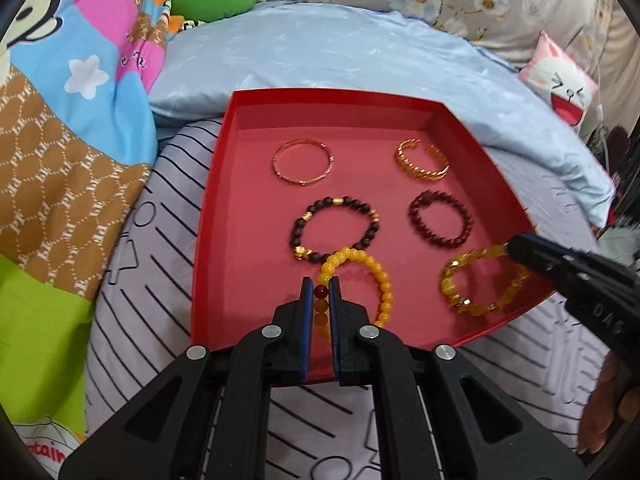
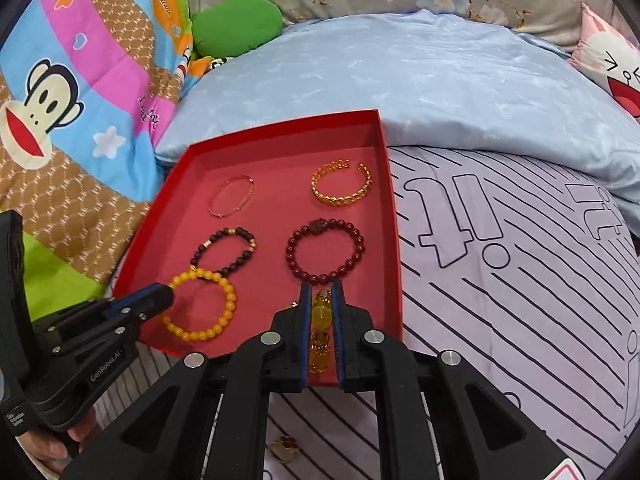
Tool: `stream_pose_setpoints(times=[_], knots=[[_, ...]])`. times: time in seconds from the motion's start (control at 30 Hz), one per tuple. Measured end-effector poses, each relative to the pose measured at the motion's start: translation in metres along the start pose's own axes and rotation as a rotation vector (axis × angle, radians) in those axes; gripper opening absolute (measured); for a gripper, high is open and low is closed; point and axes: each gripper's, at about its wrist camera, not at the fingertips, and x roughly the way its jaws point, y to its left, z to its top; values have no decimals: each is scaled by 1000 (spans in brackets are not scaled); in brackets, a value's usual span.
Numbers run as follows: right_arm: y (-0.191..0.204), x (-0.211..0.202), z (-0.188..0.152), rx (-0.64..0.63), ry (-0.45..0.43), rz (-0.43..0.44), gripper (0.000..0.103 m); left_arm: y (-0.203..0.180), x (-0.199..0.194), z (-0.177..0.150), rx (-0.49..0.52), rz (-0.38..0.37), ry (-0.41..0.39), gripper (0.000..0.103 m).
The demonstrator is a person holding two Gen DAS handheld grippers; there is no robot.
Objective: Organize jewelry
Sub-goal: 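Lower both yellow bracelets into the red tray and open both tools, then withdraw both open tools from the tray toward the remaining jewelry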
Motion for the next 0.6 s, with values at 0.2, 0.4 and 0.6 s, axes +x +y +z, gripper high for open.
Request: stream_pose_setpoints(times=[0.2,0.4,0.6], knots=[[8,3,-3,-50,-4,-31,10,-9,3,-4,51,88,-6,7],[14,7,-5,-65,2,-39,10,-11,4,-4,66,131,-11,7],[11,5,-4,-33,-18,-58,20,-12,4,-5,55,138,-16,9]])
